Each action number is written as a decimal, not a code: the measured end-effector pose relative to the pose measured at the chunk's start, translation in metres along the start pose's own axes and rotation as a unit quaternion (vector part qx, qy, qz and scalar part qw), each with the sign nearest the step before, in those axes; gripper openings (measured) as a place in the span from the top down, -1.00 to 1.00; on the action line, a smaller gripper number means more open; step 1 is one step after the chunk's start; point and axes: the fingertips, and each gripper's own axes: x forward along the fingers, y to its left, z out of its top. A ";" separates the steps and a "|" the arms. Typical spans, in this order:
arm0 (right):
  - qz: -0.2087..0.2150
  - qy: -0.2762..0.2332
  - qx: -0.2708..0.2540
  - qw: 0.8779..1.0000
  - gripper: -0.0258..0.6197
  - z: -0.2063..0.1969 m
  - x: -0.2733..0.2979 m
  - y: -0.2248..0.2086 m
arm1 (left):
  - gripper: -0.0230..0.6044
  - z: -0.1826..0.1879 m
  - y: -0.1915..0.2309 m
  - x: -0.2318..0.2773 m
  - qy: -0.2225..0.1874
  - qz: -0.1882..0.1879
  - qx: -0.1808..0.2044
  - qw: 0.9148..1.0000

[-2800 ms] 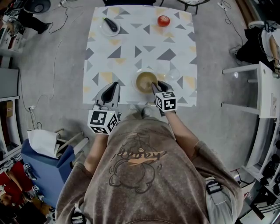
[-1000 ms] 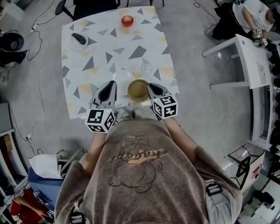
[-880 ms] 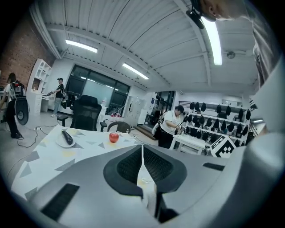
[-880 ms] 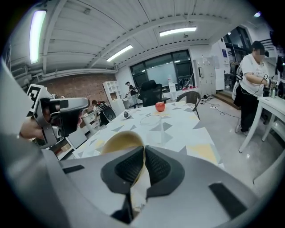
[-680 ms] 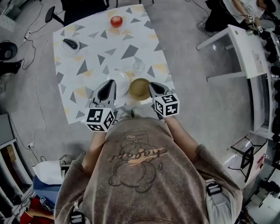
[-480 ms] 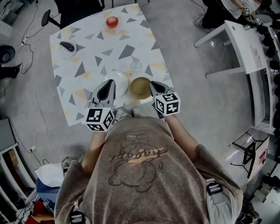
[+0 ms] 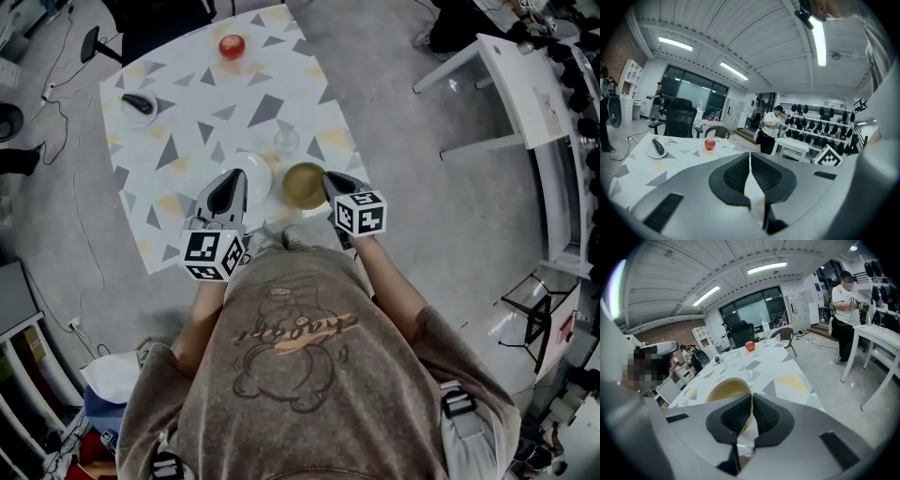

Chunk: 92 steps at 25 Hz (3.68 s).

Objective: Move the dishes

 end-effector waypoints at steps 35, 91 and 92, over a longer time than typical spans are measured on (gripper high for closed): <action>-0.019 0.022 -0.028 0.999 0.54 -0.001 0.041 -0.019 | 0.84 -0.003 0.021 -0.005 0.009 0.025 -0.015 1.000; 0.041 -0.268 -0.171 0.947 0.91 0.132 -0.081 0.092 | 0.84 0.031 0.017 -0.027 -0.058 0.063 0.049 0.995; 0.040 -0.269 -0.171 0.947 0.91 0.132 -0.081 0.092 | 0.84 0.031 0.017 -0.028 -0.058 0.064 0.047 0.995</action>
